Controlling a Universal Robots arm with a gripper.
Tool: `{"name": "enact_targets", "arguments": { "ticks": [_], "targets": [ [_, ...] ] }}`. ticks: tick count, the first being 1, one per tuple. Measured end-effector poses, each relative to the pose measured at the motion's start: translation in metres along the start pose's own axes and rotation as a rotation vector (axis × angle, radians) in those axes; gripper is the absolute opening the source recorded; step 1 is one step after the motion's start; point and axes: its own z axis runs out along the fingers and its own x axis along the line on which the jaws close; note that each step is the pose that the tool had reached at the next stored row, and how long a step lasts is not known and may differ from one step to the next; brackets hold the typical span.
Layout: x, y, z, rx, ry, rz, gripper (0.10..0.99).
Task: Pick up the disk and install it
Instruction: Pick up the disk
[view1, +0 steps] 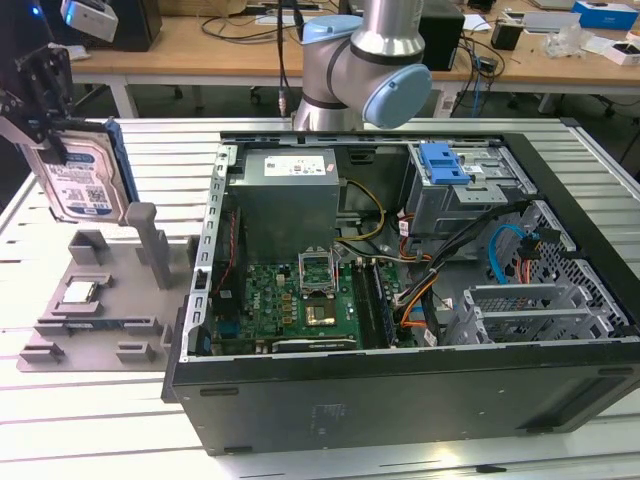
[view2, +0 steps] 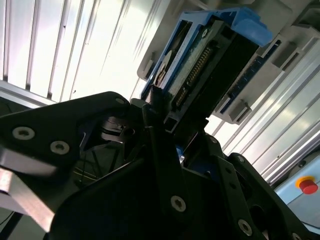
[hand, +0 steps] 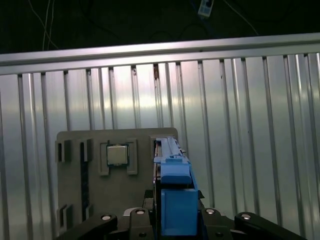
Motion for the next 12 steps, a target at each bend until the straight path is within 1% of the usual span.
{"name": "enact_targets", "arguments": {
  "ticks": [1,12],
  "targets": [
    [-0.0001,0.0001,-0.0032,0.0,0.0,0.0,0.365],
    [-0.0008,0.0011,-0.0244,0.0,0.0,0.0,0.365]
  ]
}}
